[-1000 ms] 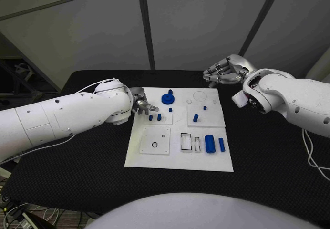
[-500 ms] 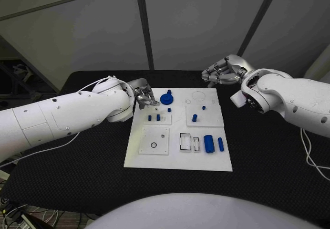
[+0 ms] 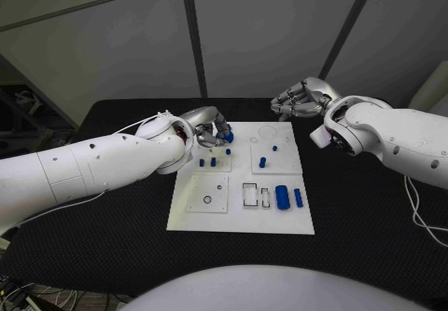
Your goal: Assemble the parts on the task board
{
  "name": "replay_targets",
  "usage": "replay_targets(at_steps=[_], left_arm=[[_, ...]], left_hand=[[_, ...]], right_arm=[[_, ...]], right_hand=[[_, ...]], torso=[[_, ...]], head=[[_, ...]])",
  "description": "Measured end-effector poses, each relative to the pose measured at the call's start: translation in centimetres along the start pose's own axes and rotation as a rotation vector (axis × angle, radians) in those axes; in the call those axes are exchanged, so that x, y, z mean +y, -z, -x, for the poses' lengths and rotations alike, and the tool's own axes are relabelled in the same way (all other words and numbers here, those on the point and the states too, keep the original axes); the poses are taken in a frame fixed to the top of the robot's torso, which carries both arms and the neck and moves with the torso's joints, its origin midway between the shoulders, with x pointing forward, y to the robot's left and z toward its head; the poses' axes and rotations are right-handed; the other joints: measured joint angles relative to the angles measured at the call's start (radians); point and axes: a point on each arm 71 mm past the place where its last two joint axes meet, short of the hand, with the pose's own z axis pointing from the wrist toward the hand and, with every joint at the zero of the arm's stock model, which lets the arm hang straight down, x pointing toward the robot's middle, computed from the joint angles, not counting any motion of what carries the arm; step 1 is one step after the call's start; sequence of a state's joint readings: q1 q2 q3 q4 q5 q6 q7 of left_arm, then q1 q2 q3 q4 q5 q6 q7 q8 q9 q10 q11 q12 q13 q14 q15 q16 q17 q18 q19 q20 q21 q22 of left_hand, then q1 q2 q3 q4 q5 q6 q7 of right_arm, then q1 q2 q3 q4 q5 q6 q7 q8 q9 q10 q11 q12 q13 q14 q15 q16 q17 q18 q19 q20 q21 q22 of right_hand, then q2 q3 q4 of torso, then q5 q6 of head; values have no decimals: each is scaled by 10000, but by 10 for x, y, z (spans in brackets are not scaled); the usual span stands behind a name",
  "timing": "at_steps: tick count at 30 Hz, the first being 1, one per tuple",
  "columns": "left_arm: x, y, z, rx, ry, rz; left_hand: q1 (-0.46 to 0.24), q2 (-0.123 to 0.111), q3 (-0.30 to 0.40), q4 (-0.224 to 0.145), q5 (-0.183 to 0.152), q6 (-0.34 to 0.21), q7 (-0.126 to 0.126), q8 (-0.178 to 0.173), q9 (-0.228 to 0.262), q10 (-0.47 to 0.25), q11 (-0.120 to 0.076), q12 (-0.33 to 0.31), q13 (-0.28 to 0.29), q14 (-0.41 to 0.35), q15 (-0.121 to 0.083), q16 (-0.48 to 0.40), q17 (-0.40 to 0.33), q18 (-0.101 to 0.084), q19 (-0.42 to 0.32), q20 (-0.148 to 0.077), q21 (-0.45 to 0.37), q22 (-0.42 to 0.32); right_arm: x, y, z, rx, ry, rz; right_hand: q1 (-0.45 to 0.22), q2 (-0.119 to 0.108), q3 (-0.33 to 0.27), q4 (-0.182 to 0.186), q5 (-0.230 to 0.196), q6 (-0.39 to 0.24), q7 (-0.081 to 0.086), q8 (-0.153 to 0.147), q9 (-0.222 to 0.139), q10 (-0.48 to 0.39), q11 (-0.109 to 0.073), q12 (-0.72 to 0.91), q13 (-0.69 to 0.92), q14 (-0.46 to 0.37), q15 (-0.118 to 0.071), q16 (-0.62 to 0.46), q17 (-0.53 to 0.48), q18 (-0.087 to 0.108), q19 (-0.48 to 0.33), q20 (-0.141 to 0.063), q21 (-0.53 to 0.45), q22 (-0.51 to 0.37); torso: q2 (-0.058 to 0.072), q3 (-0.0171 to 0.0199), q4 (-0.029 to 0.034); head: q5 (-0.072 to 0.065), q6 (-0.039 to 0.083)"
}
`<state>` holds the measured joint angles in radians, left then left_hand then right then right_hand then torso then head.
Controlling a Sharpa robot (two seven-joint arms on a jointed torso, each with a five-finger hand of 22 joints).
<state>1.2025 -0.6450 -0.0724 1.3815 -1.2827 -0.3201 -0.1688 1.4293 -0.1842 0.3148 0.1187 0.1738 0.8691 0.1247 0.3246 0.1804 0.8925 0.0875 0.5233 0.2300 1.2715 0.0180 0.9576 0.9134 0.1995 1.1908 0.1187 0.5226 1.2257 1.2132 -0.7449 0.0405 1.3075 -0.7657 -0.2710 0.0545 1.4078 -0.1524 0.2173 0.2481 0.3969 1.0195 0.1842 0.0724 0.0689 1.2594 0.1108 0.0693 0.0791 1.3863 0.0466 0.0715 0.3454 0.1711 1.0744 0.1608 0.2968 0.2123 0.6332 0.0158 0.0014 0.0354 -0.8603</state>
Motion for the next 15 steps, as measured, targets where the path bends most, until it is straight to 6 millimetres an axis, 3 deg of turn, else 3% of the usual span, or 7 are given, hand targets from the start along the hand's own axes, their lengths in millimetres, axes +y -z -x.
replay_targets(at_steps=[3,7,10,15], left_arm=[[-4,-2,-3,26,-422,-325],[-7,-6,-5,128,-852,-583],[-9,-8,-8,275,-1134,-670],[-9,-13,-13,584,-1524,-697]], left_hand=[[0,0,27,26,0,264,-54,-235,-182,181,-70,-346,-364,654,-81,1190,686,2,824,-57,1879,716],[0,0,171,24,0,497,-106,-468,-346,508,-107,-671,-705,1415,-166,2530,1693,1,1717,-134,4008,824],[40,-40,193,27,0,586,-123,-556,-414,588,-125,-841,-859,1635,-208,2939,1995,6,2003,-173,4732,824],[-2,-82,193,27,0,674,-142,-658,-466,622,-160,-1014,-998,1776,-251,3238,2204,-2,2175,-236,5217,823]], right_arm=[[0,0,-1,9,-4,7],[1,-1,-1,22,-8,17],[1,-1,-2,33,-12,25],[1,-1,-2,41,-14,28]], right_hand=[[0,0,0,0,0,0,0,0,0,0,0,0,0,0,0,0,0,-1,0,0,0,0],[0,0,0,0,0,0,0,0,0,0,0,0,0,0,0,0,0,-1,0,0,0,0],[0,0,0,0,0,0,0,0,0,0,0,0,0,0,0,0,0,-1,0,0,0,0],[0,0,0,0,0,0,0,0,0,0,0,0,0,0,0,0,0,-1,0,0,0,1]], torso=[[0,-1,0],[3,0,0],[4,0,0],[7,2,1]], head=[[-11,9],[-20,23],[-23,32],[-24,37]])
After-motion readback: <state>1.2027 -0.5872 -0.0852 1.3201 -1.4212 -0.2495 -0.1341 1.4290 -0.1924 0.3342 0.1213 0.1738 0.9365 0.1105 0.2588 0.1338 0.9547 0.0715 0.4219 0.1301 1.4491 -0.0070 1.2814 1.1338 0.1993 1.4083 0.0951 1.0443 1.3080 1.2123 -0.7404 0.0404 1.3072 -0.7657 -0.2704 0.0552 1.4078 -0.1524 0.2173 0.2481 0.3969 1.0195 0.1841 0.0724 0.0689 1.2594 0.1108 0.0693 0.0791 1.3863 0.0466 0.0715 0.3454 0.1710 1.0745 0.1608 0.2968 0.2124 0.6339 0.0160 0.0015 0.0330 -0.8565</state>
